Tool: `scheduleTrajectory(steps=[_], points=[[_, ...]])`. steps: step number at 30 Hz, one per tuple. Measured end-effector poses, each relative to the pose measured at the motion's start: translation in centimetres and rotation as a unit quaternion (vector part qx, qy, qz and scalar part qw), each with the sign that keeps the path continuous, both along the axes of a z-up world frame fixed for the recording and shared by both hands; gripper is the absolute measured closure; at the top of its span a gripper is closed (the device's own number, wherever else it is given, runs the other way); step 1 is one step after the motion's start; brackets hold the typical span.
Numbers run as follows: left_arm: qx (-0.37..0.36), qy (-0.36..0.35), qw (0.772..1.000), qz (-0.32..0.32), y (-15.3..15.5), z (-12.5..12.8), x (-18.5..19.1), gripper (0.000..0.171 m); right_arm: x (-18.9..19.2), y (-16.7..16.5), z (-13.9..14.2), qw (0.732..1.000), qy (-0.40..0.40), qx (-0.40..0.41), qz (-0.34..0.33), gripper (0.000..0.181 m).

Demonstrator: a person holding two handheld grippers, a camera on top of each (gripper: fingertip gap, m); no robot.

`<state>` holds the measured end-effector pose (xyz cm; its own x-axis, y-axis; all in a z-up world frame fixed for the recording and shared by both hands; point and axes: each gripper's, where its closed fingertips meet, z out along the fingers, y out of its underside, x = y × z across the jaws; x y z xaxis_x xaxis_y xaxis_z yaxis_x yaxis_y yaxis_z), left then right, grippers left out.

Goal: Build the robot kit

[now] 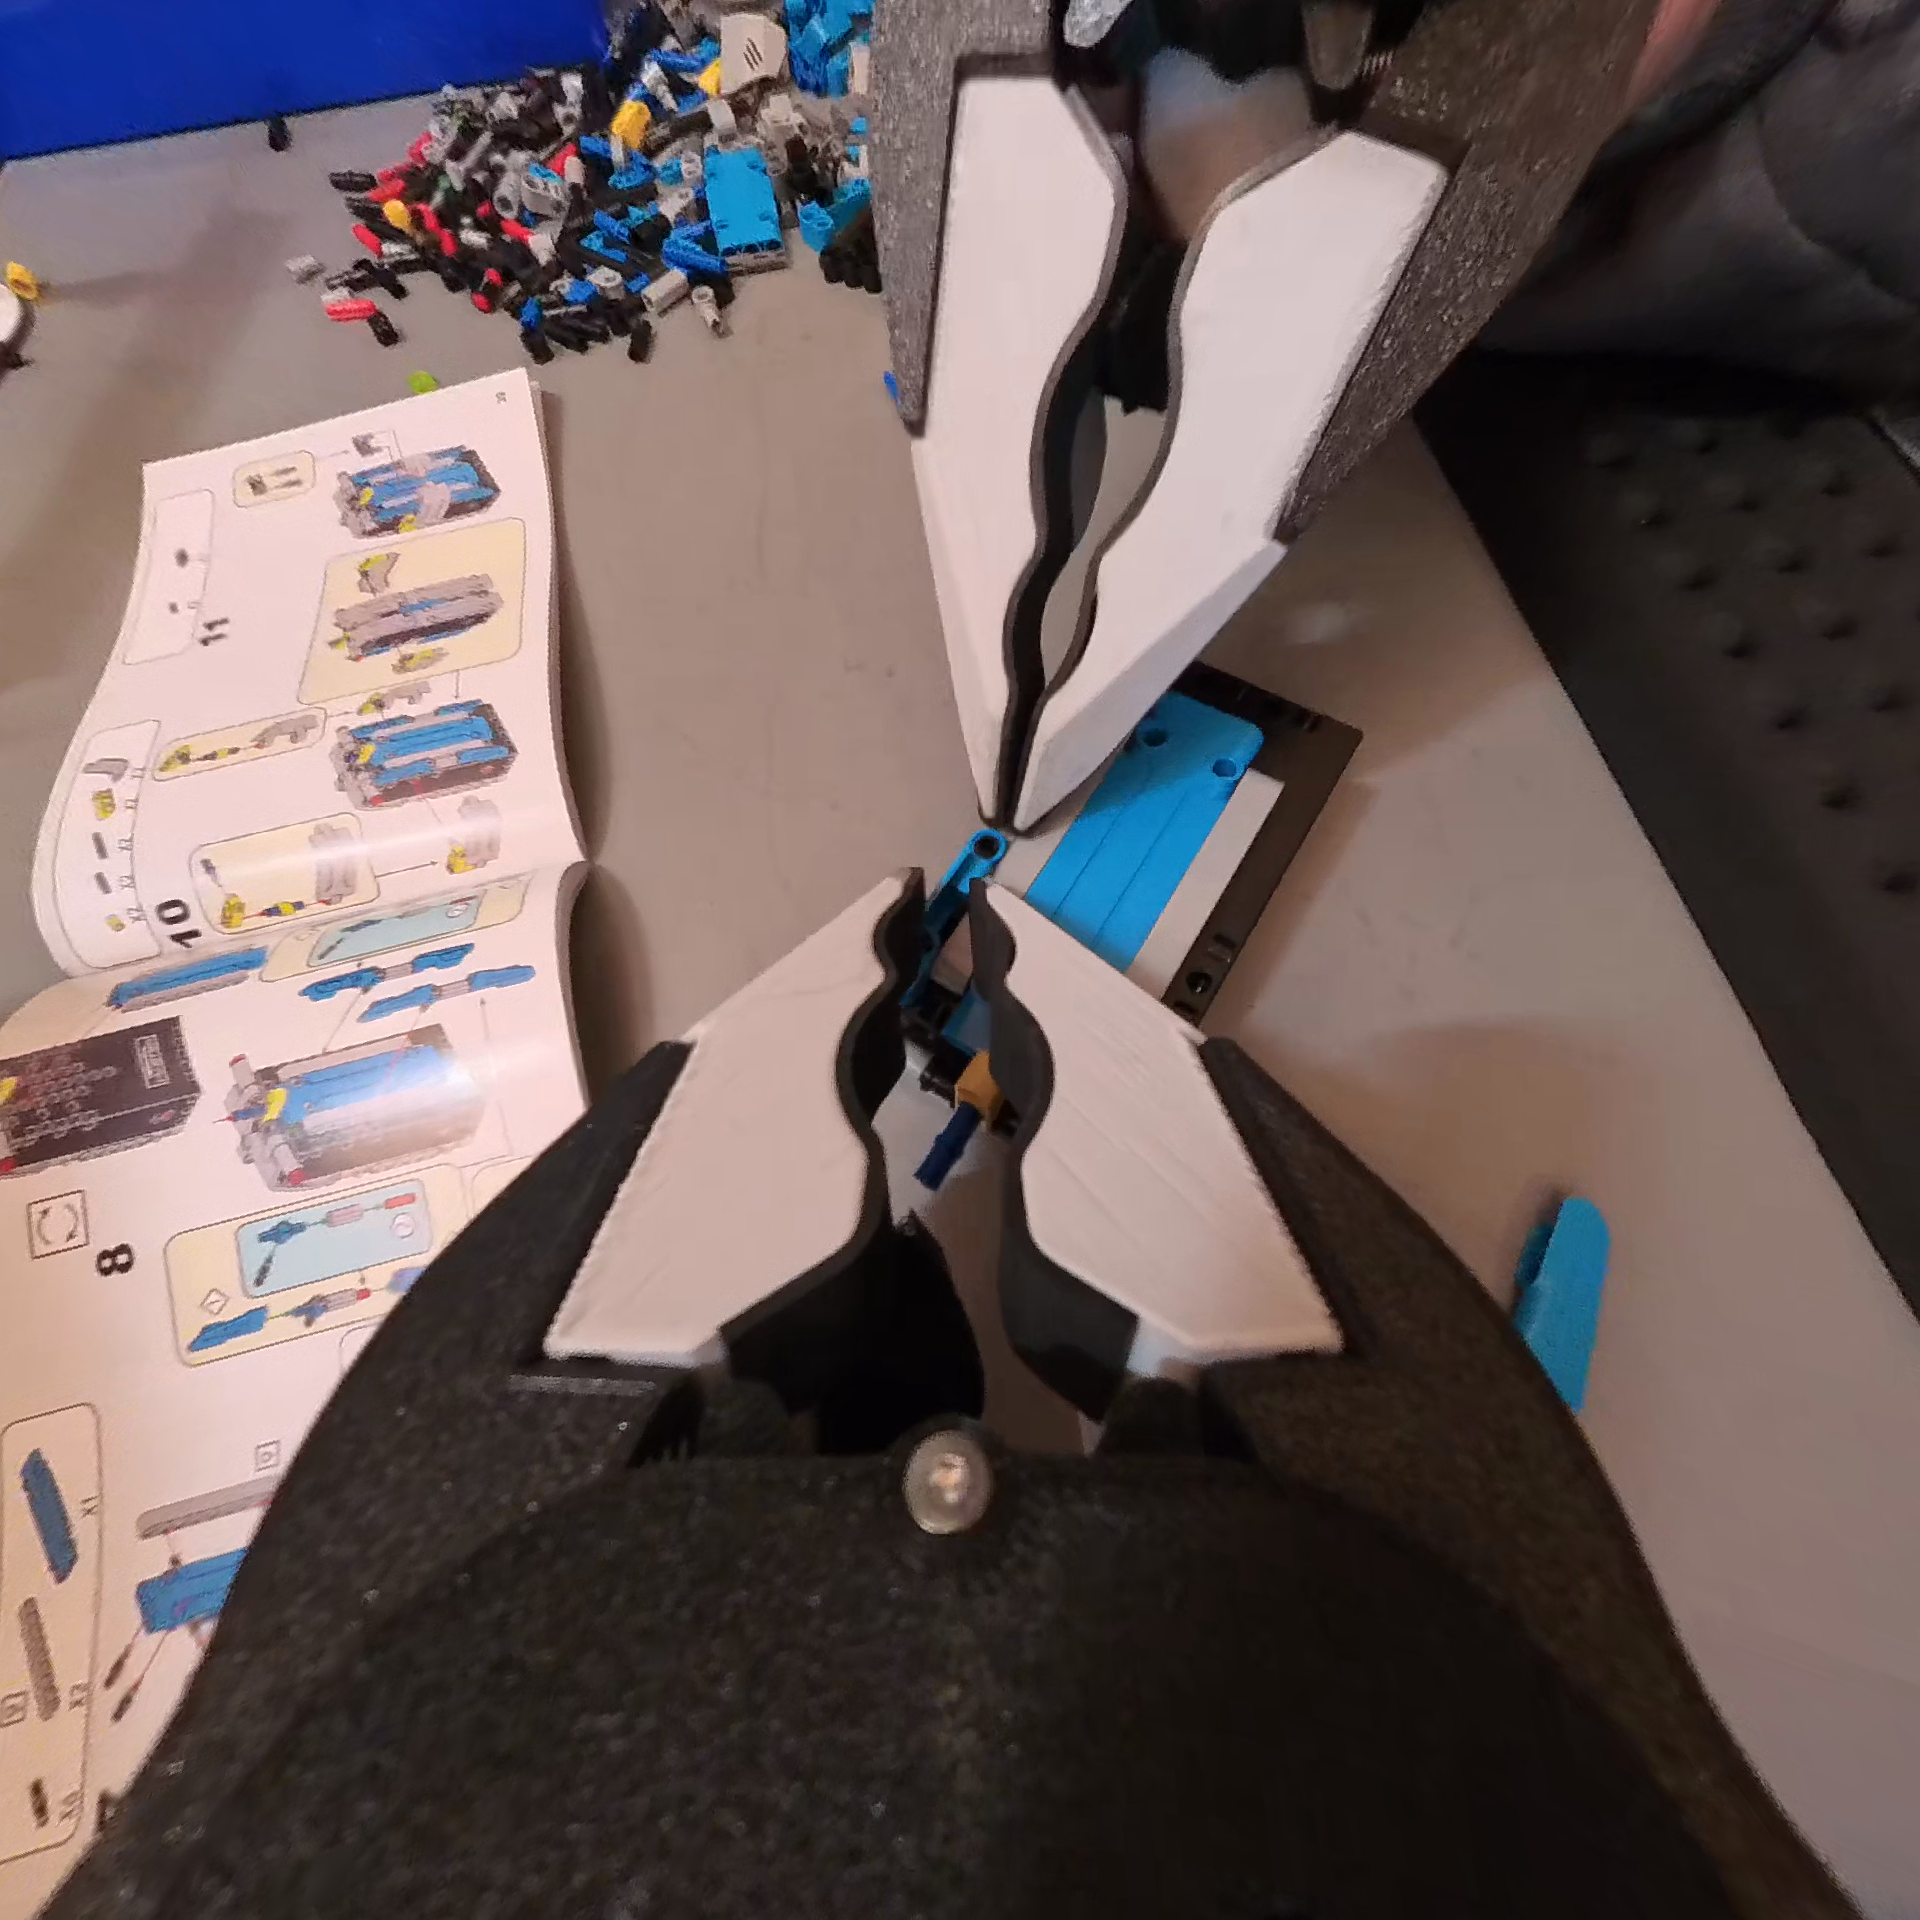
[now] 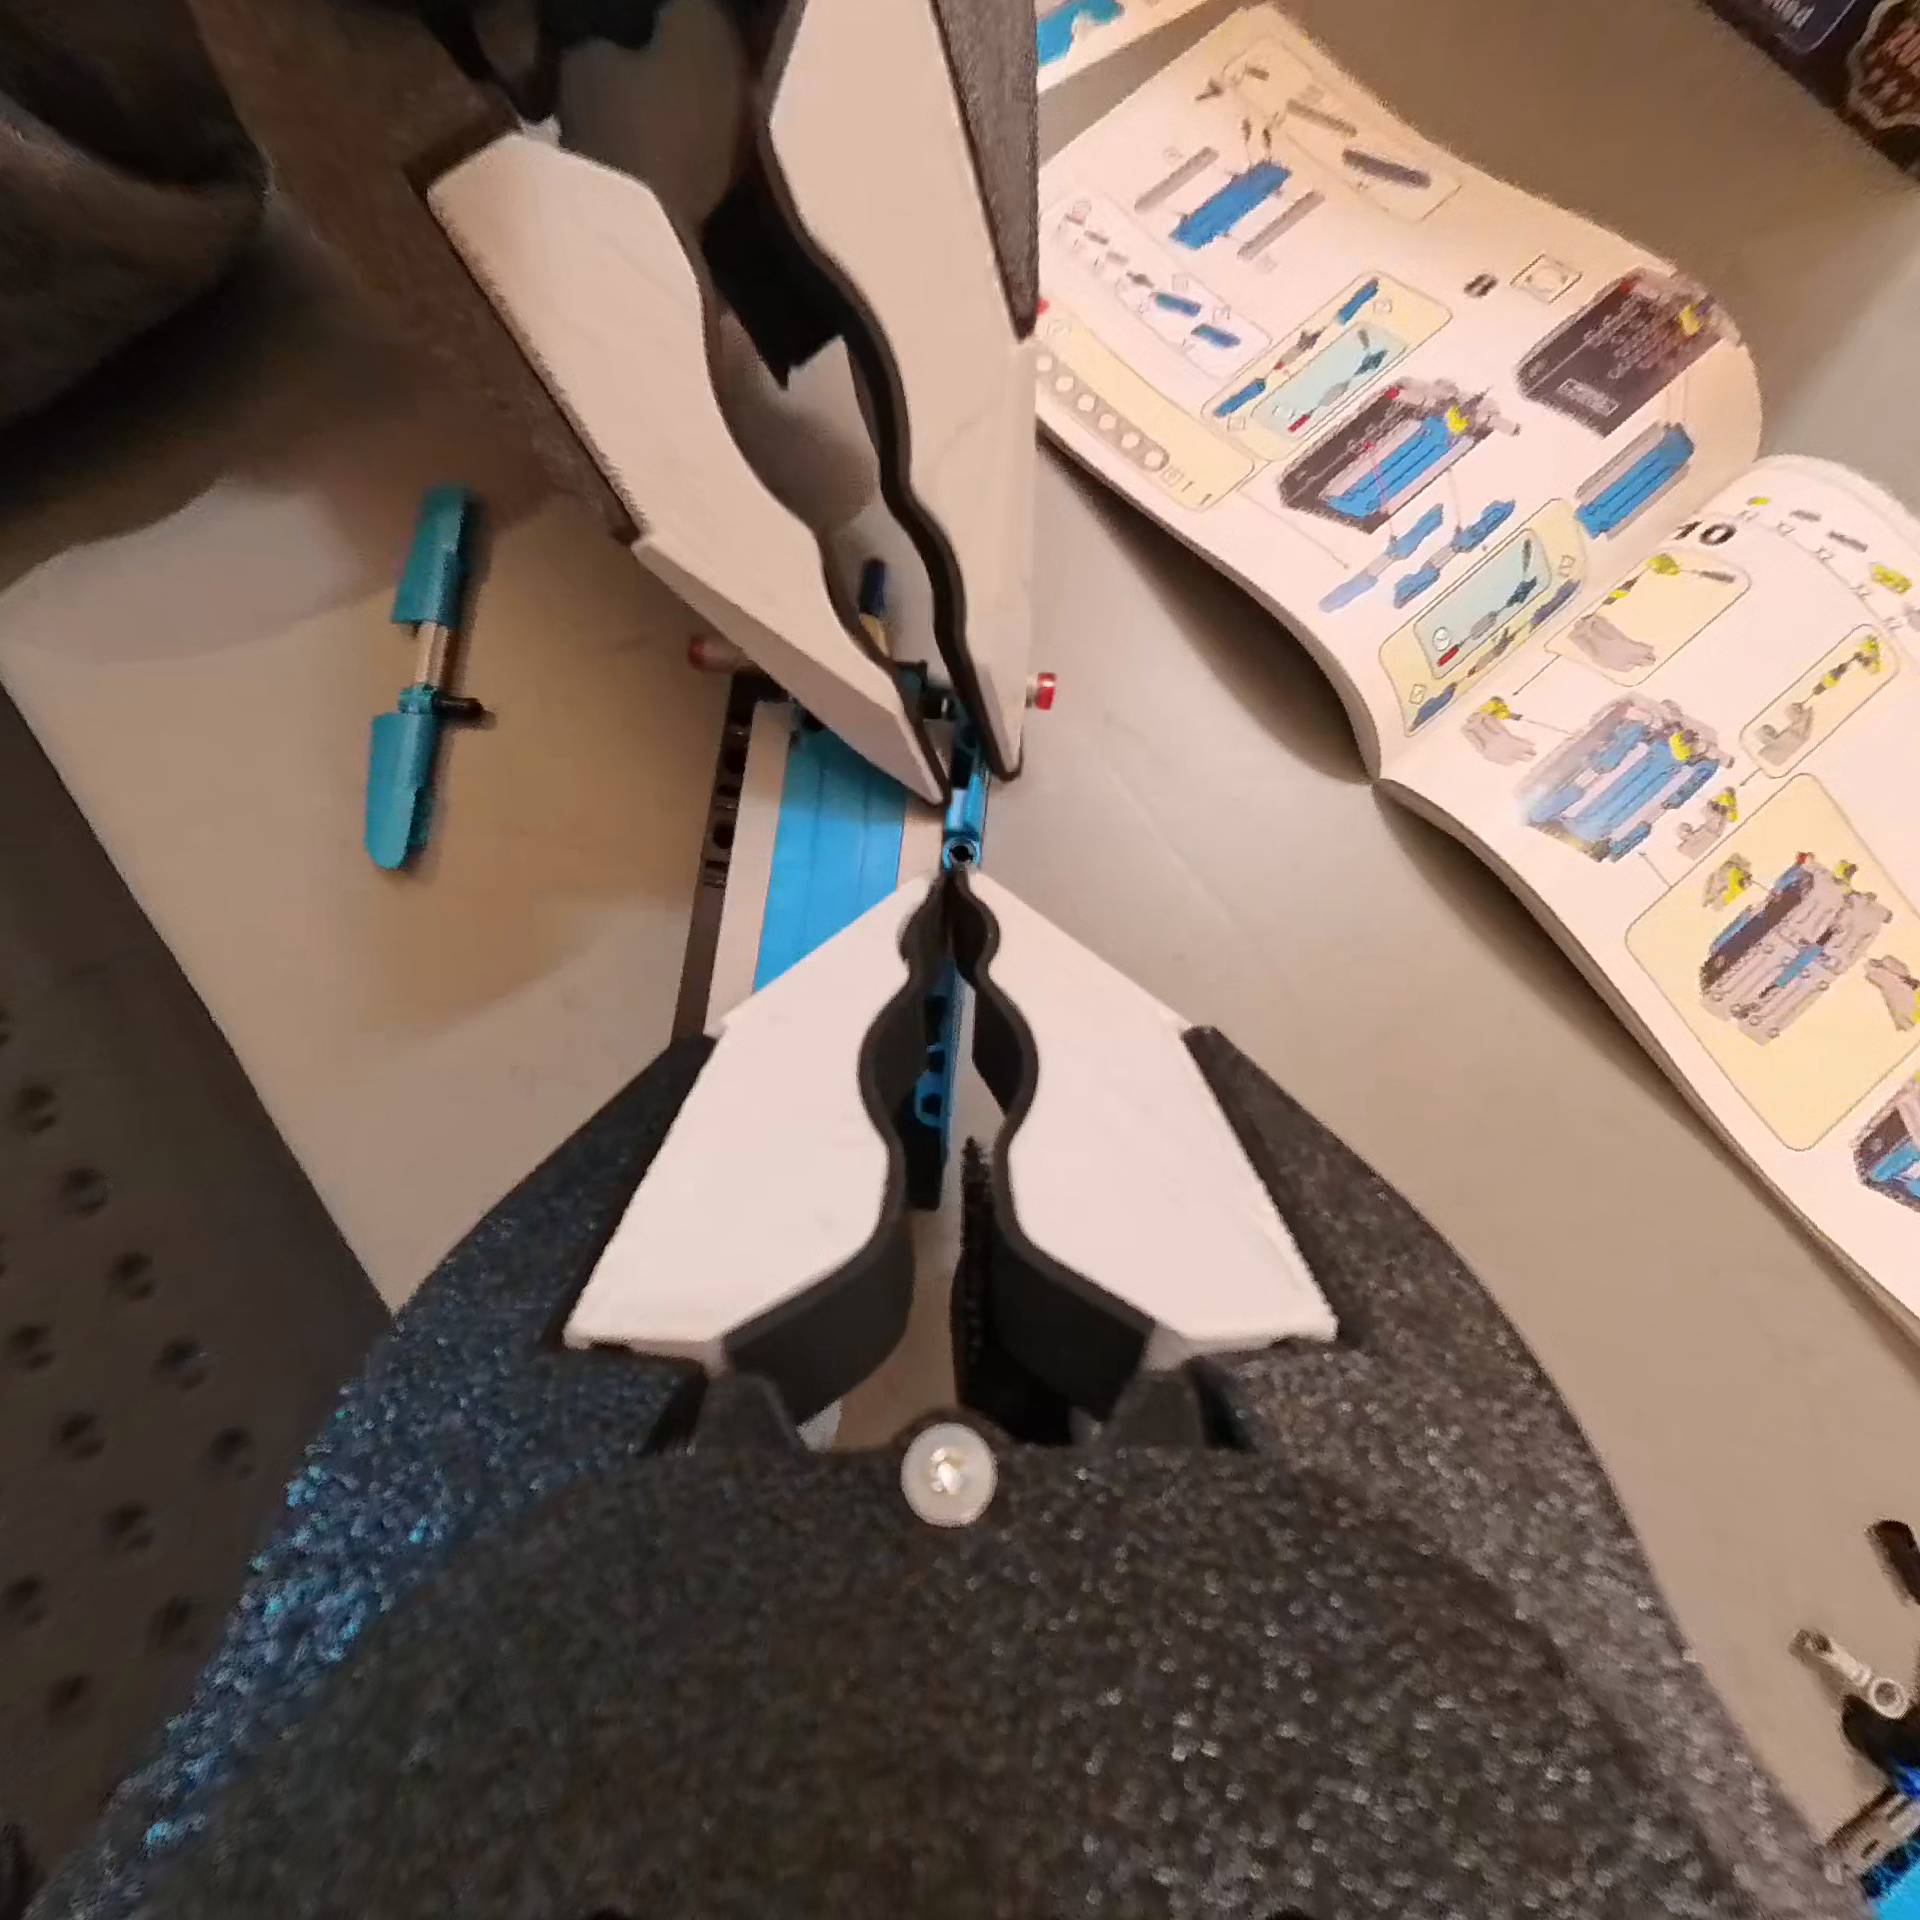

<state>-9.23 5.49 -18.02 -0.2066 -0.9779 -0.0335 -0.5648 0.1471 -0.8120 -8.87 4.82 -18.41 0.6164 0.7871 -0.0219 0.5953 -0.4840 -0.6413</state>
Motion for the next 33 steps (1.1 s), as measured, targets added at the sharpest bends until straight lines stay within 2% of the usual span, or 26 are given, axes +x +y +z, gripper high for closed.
scheduleTrajectory(steps=[4, 11, 13, 16, 19, 21, 25, 26, 27, 29, 32, 33], points=[[0.020, 0.004, 1.000, 0.002, 0.0, -0.1, 0.0, 0.164, 0.0, -0.1, 0.0, 1.000, -0.014, 0.002, -0.005, 0.181], [-0.039, 0.003, 0.999, 0.025, 0.4, 0.2, 0.0, 0.159, -0.1, 0.3, 0.6, 0.999, 0.038, -0.002, -0.006, 0.180], [-0.061, -0.019, 0.997, 0.038, 0.8, 1.5, -0.1, 0.148, -0.1, 0.3, 1.8, 0.998, 0.066, 0.008, -0.004, 0.171], [-0.092, -0.051, 0.993, 0.054, 1.3, 4.0, -0.9, 0.144, 0.3, -0.2, 2.4, 0.997, 0.077, 0.000, -0.005, 0.164], [-0.085, -0.027, 0.993, 0.079, 0.7, 4.8, -3.6, 0.141, -0.1, -2.0, 2.5, 0.996, 0.090, 0.008, 0.010, 0.163], [-0.101, 0.038, 0.992, 0.072, -2.0, 3.3, -7.1, 0.142, -0.6, -4.0, 2.6, 0.994, 0.110, 0.012, 0.023, 0.164], [-0.059, 0.143, 0.983, 0.098, -5.8, -2.5, -13.2, 0.141, -2.2, -8.9, 2.5, 0.983, 0.176, -0.003, 0.059, 0.165], [-0.060, 0.149, 0.982, 0.102, -6.4, -3.4, -13.8, 0.141, -2.6, -9.7, 2.3, 0.980, 0.186, -0.007, 0.065, 0.166], [-0.066, 0.135, 0.983, 0.106, -6.9, -3.5, -13.9, 0.135, -3.0, -10.3, 2.0, 0.979, 0.191, -0.014, 0.072, 0.166], [-0.078, 0.110, 0.985, 0.109, -7.3, -3.2, -13.5, 0.135, -3.5, -10.9, 1.1, 0.981, 0.172, -0.024, 0.085, 0.165], [-0.035, 0.122, 0.984, 0.127, -6.4, -4.2, -13.0, 0.135, -4.2, -11.0, 0.7, 0.984, 0.152, -0.009, 0.097, 0.165], [-0.022, 0.115, 0.985, 0.126, -6.4, -4.1, -12.6, 0.143, -4.4, -11.0, 0.5, 0.984, 0.148, -0.007, 0.097, 0.164]])
